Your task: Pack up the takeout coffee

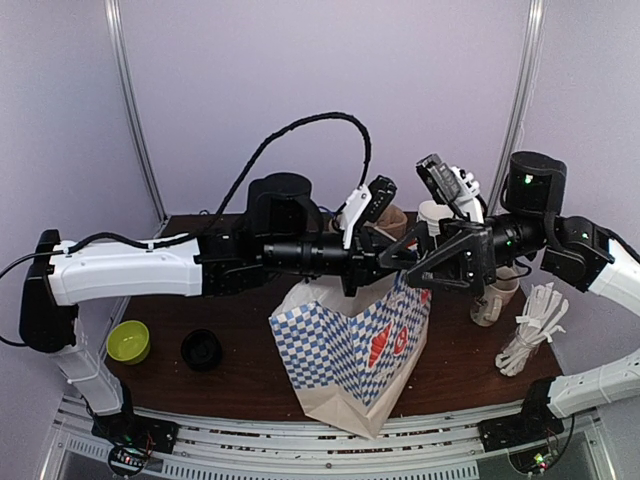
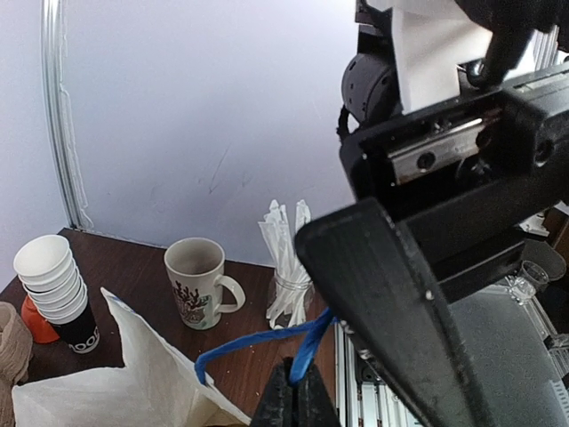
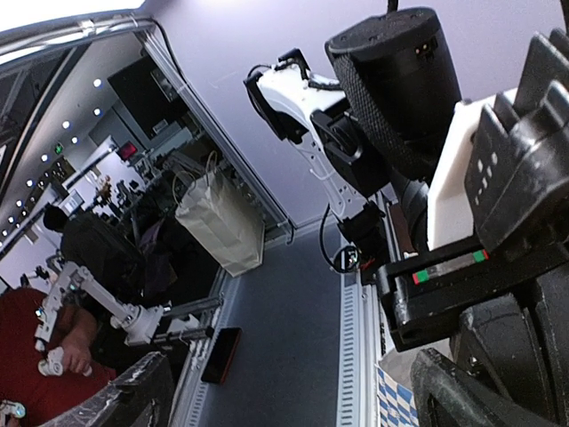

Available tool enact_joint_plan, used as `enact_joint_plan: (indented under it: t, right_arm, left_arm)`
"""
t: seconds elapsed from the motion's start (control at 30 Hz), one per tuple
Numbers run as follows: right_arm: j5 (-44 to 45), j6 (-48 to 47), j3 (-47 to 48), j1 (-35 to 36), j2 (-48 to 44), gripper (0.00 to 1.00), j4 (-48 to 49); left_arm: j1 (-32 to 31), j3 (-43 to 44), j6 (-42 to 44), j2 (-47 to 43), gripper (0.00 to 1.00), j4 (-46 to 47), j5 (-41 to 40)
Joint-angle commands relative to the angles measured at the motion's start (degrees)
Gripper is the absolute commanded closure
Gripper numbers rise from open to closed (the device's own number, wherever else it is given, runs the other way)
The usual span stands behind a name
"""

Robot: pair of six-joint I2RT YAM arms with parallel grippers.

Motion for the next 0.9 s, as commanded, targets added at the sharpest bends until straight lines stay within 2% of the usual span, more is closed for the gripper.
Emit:
enact_joint_plan:
  t: [0.0, 0.2, 0.43, 0.63, 0.87]
  right_arm:
    - [-1.9, -12.3, 4.9, -0.2, 0.8, 0.01, -18.8]
    - [4.4, -21.8, 7.8, -0.2, 3.9, 0.01, -33.1]
    - [13.0, -24.7, 7.2, 0.0, 3.4, 0.02, -36.6]
    - [24.1, -26.7, 7.2, 0.9, 3.0, 0.04, -38.7]
    - [30.3, -28.3, 6.0, 1.5, 1.2, 0.04, -39.0]
  left_arm:
    - [2.7, -1.1, 1.2, -3.1, 1.0, -2.7, -4.0]
    - [2.8, 0.0, 2.1, -4.1, 1.0, -4.0, -3.9]
    - [2.8, -0.4, 2.9, -5.6, 1.0, -4.7, -3.7]
    - [2.8, 0.1, 3.5, -6.0, 1.0, -5.3, -0.7]
    - [2.8, -1.6, 3.5, -8.0, 1.0, -4.7, -0.7]
